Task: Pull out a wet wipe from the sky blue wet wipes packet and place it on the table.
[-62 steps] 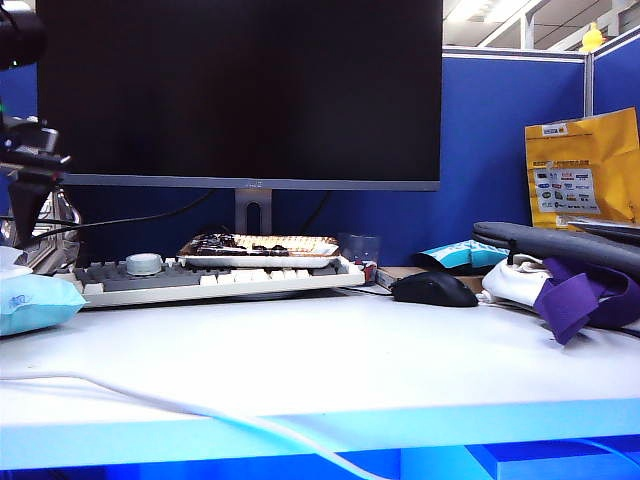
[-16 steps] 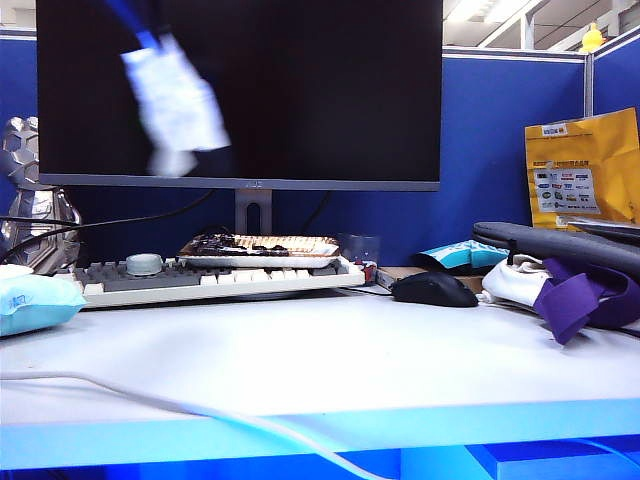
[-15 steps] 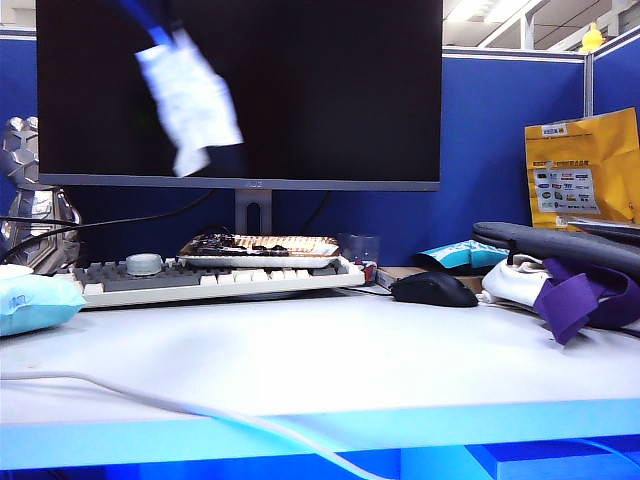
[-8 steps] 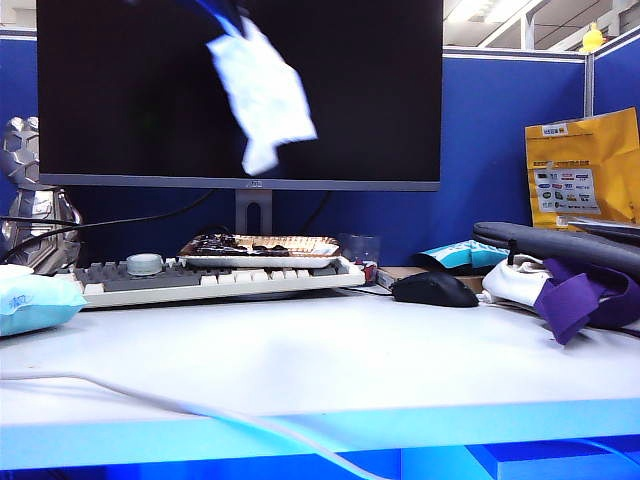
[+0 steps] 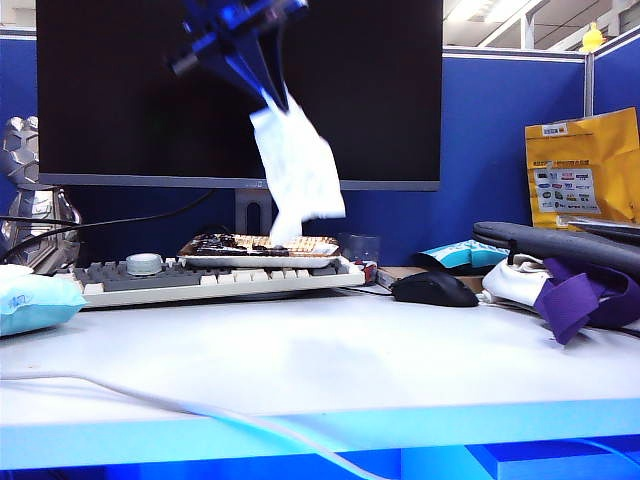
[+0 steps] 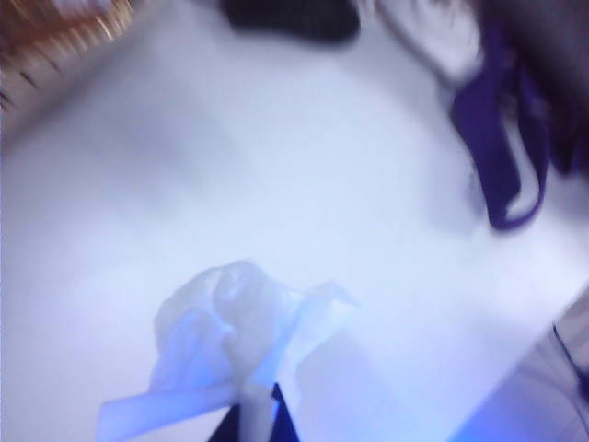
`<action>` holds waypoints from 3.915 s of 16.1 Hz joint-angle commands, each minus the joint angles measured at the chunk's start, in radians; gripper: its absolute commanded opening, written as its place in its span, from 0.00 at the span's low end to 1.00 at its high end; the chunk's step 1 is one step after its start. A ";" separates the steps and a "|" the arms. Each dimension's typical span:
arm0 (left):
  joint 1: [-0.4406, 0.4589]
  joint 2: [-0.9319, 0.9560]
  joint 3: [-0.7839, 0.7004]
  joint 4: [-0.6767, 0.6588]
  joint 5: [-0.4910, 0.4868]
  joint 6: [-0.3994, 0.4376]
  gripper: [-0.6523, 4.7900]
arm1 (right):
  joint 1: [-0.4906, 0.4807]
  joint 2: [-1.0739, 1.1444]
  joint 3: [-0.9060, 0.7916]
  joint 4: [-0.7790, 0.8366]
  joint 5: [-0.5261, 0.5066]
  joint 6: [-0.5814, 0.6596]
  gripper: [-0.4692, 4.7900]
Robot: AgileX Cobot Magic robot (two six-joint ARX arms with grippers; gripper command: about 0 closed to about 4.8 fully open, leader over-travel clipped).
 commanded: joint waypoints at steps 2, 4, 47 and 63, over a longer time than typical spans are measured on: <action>-0.012 0.040 0.003 -0.059 0.006 0.045 0.11 | 0.000 0.000 -0.001 0.008 0.001 0.003 0.09; -0.031 0.064 0.003 -0.054 0.004 0.063 0.11 | 0.000 0.000 -0.001 0.007 0.001 0.003 0.09; -0.075 -0.534 0.019 0.343 -0.463 0.106 0.15 | 0.000 0.000 -0.001 0.008 0.001 0.003 0.09; -0.075 -1.091 -0.221 -0.022 -0.937 0.063 0.15 | 0.000 0.000 -0.001 0.007 0.001 0.003 0.09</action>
